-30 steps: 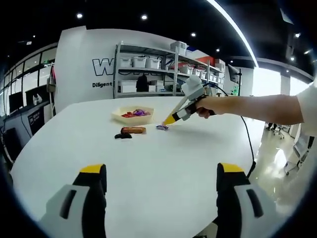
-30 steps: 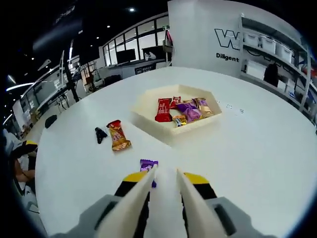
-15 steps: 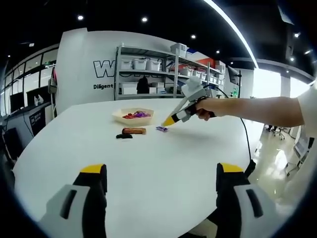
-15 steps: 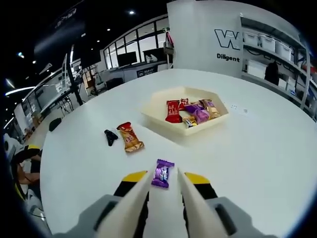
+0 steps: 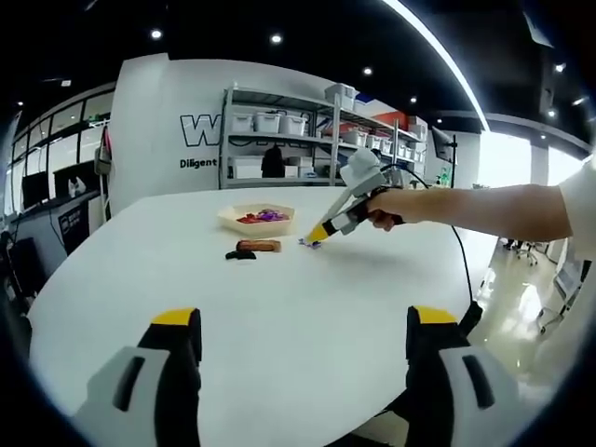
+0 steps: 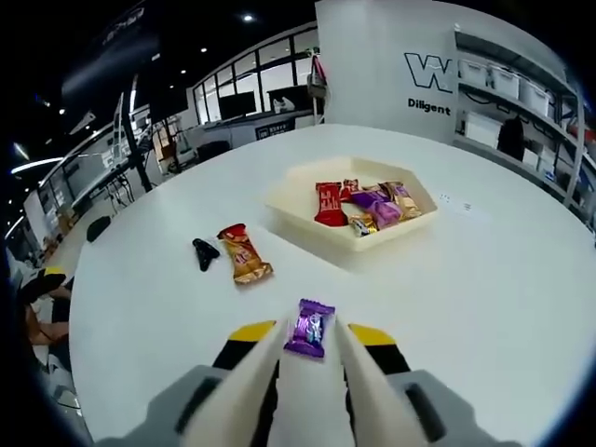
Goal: Place the target food into the container with the food tongs after gripping and lifting it, then release it inside without dropping or visibly crushing the food.
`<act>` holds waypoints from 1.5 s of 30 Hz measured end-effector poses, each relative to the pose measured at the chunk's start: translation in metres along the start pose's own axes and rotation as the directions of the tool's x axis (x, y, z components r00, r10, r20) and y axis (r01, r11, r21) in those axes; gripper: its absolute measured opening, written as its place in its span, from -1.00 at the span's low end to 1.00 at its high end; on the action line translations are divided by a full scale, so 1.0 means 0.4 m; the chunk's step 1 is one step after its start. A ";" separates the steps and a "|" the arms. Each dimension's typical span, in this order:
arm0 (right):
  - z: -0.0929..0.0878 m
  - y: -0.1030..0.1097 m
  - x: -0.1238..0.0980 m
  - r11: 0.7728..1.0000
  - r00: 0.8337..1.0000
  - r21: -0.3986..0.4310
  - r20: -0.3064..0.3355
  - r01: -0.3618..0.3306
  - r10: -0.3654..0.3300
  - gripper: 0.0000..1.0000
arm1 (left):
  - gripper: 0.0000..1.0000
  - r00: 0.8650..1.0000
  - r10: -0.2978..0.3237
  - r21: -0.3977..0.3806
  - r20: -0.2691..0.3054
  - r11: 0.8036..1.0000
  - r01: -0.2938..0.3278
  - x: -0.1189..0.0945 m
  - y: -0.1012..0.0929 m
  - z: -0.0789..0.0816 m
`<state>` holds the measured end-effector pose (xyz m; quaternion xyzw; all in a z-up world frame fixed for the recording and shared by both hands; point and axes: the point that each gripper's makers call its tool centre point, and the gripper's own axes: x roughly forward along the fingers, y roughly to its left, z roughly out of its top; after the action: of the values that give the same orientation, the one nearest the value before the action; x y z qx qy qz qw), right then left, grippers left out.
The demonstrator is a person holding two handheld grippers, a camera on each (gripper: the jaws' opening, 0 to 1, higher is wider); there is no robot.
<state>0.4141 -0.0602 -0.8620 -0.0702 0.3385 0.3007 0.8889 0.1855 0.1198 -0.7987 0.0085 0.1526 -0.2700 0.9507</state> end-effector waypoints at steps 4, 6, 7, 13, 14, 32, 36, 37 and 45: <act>-0.005 -0.006 -0.001 0.993 1.000 -0.111 -0.008 0.029 -0.030 -0.68 | 0.79 1.000 0.000 -0.001 0.000 1.000 0.000 0.000 0.002 0.000; -0.007 -0.005 0.001 0.991 0.999 -0.128 -0.013 0.042 -0.044 -0.71 | 0.79 1.000 -0.002 -0.003 0.002 1.000 0.002 0.001 0.002 0.000; -0.006 -0.003 0.001 0.992 0.999 -0.121 -0.012 0.038 -0.040 -0.72 | 0.79 1.000 -0.003 -0.004 0.002 1.000 0.003 0.002 0.001 0.000; -0.008 -0.013 -0.004 0.997 0.999 -0.071 -0.006 0.043 -0.043 -0.77 | 0.78 1.000 -0.010 -0.004 -0.003 1.000 0.010 0.003 -0.001 -0.008; -0.008 -0.013 -0.005 0.998 0.999 -0.053 -0.006 0.036 -0.037 -0.77 | 0.78 1.000 -0.008 -0.006 -0.004 1.000 0.008 0.001 0.002 -0.009; 0.132 -0.033 -0.093 0.999 0.989 0.045 0.150 0.002 -0.009 -0.74 | 0.75 1.000 0.010 -0.012 0.003 1.000 -0.010 0.015 0.017 -0.001; 0.158 -0.037 -0.090 0.998 0.987 0.055 0.163 -0.003 -0.006 -0.74 | 0.75 1.000 0.014 -0.009 0.002 1.000 -0.014 0.017 0.026 0.001; 0.160 -0.037 -0.090 0.998 0.987 0.055 0.162 -0.004 -0.005 -0.74 | 0.75 1.000 0.015 -0.010 0.003 1.000 -0.015 0.017 0.028 0.003; 0.203 -0.038 -0.056 0.999 0.986 0.042 0.166 -0.011 0.004 -0.73 | 0.74 1.000 0.011 0.002 0.005 1.000 -0.011 0.025 0.030 0.014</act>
<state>0.4553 -0.0567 -0.7869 -0.0247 0.2700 0.3018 0.9140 0.2014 0.1243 -0.7970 0.0097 0.1497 -0.2648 0.9526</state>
